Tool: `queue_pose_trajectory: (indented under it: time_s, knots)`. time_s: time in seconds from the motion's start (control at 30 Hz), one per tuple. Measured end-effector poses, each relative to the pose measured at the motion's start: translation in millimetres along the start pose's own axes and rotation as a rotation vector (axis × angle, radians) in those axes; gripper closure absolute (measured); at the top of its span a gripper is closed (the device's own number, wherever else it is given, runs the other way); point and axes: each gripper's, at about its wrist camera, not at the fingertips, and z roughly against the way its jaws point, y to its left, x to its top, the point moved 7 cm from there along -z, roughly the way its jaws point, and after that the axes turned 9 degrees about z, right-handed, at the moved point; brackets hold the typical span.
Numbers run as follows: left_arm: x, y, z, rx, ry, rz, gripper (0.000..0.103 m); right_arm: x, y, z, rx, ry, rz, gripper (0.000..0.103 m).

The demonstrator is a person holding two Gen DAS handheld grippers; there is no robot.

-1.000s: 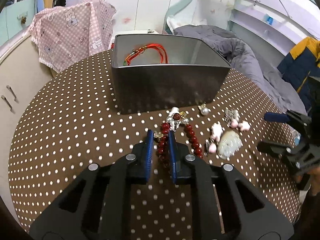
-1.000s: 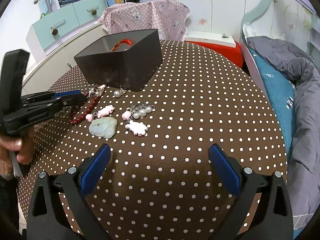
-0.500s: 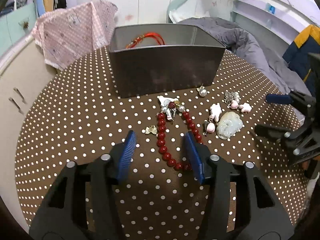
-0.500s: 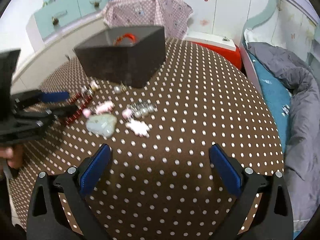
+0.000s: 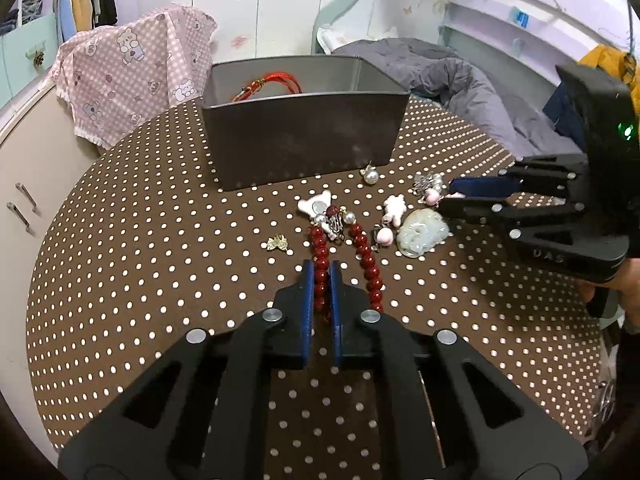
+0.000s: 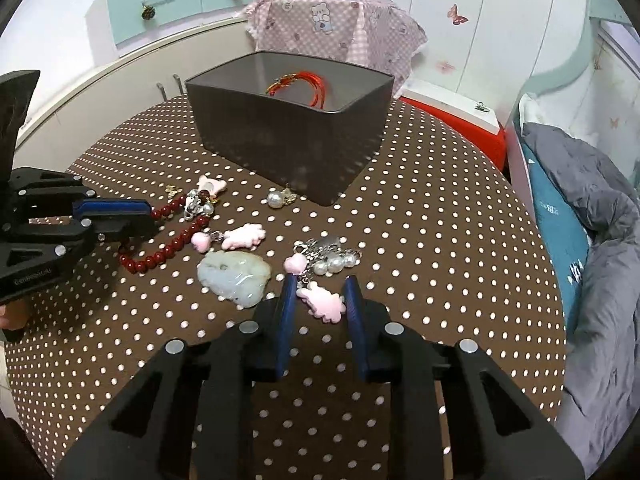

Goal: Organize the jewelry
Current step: 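Grasp the dark red bead necklace with the left gripper while the right gripper grasps a pink charm keychain, then lower the necklace and keychain into the grey metal box and open both grippers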

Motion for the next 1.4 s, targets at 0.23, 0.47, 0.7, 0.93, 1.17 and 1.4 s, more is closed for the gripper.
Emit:
queue_pose_trajectory:
  time_s: [0.23,0.47,0.7,0.93,1.17,1.4]
  knots:
    - [5,-2,31,-0.045,-0.060,0.019,0.095,-1,6,39,0.055,-0.081,-0.034,0.081]
    - [23,1,65,-0.067,-0.132,0.029,0.095,14,7,78,0.076,-0.161,-0.037,0.081]
    - [51,-2,99,-0.064,-0.210,0.010,0.095,40,12,109,0.078,-0.228,-0.014,0.081]
    - [105,-6,124,-0.049,-0.282,-0.021,0.095,92,-3,129,0.075,-0.290,-0.016,0.081]
    - [159,-2,107,-0.052,-0.261,-0.014,0.095,138,-25,115,0.095,-0.280,-0.057,0.080]
    - [186,3,59,-0.017,-0.199,-0.003,0.094,162,-34,73,0.132,-0.212,-0.099,0.080]
